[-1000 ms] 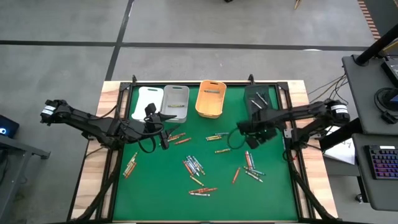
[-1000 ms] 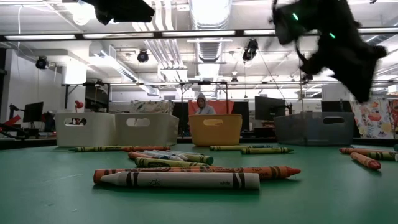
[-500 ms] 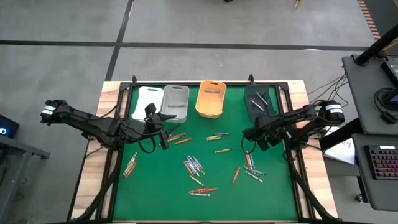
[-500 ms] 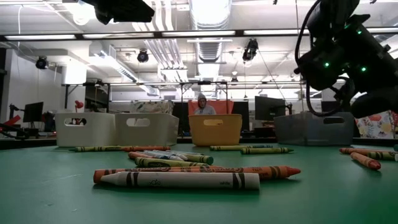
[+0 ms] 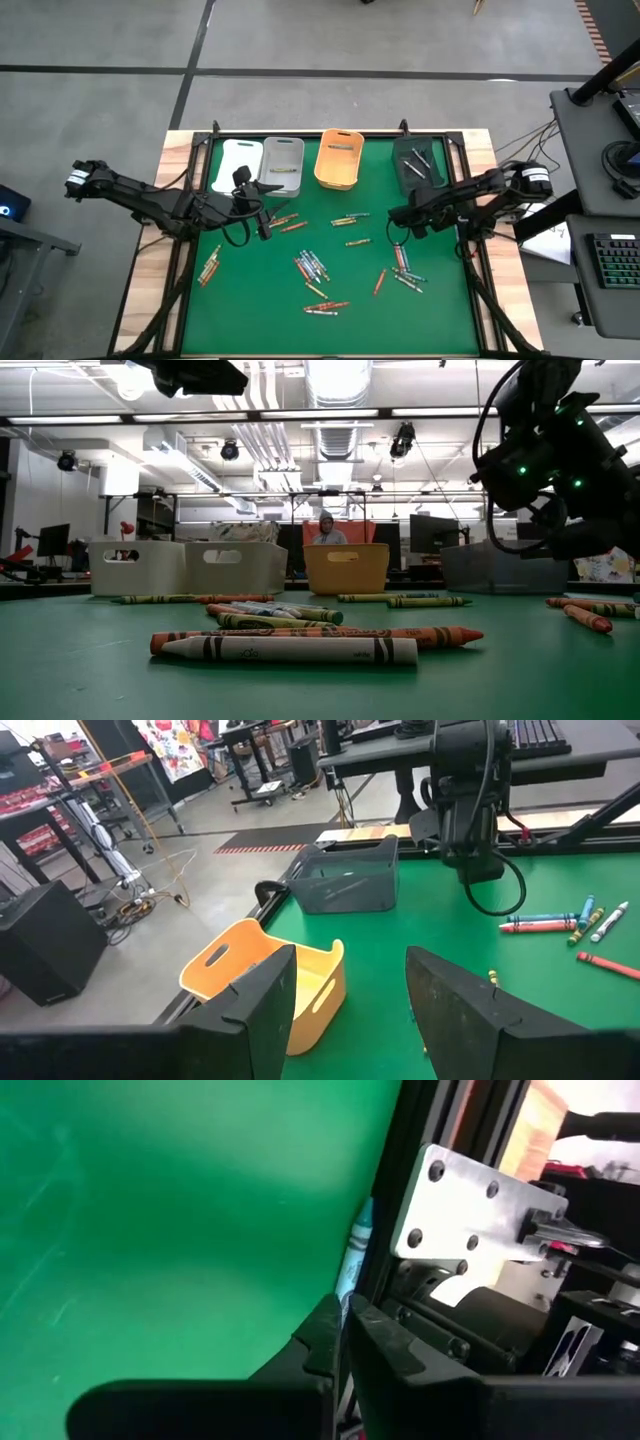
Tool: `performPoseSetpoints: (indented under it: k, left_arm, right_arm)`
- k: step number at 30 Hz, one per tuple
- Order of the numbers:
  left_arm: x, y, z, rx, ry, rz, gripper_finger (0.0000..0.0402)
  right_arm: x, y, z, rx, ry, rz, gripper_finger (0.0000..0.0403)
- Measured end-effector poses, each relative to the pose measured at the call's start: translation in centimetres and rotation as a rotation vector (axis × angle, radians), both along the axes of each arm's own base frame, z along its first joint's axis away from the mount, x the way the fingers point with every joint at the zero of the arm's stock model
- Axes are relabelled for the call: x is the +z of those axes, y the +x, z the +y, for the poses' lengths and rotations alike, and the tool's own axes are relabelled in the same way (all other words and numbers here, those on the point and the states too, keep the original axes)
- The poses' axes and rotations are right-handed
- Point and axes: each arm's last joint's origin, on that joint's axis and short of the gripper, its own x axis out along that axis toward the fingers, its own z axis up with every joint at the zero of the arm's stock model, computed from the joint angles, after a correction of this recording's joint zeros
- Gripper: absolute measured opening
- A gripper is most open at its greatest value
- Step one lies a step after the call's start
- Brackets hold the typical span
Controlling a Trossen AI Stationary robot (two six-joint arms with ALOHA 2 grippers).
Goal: Sort crayons
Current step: Put the blue crayon into the yellow bin
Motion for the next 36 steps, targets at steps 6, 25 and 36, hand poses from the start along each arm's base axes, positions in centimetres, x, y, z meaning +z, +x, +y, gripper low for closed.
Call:
performPoseSetpoints:
  k: [6, 25, 36]
  left_arm:
    - [-0.1, -0.1, 0.0, 0.000, 0.003, 0.012, 0.0172]
    - [-0.1, -0.1, 0.0, -0.003, 0.021, 0.026, 0.0172]
    - [-0.2, -0.2, 0.1, -0.002, 0.025, 0.038, 0.0172]
  right_arm:
    - [-1.6, 0.4, -0.1, -0.017, -0.013, 0.107, 0.0012]
    - [-3.6, 0.6, -0.8, -0.052, 0.009, 0.235, 0.0012]
    - [-0.9, 1.5, -0.8, -0.134, -0.038, 0.007, 0.0012]
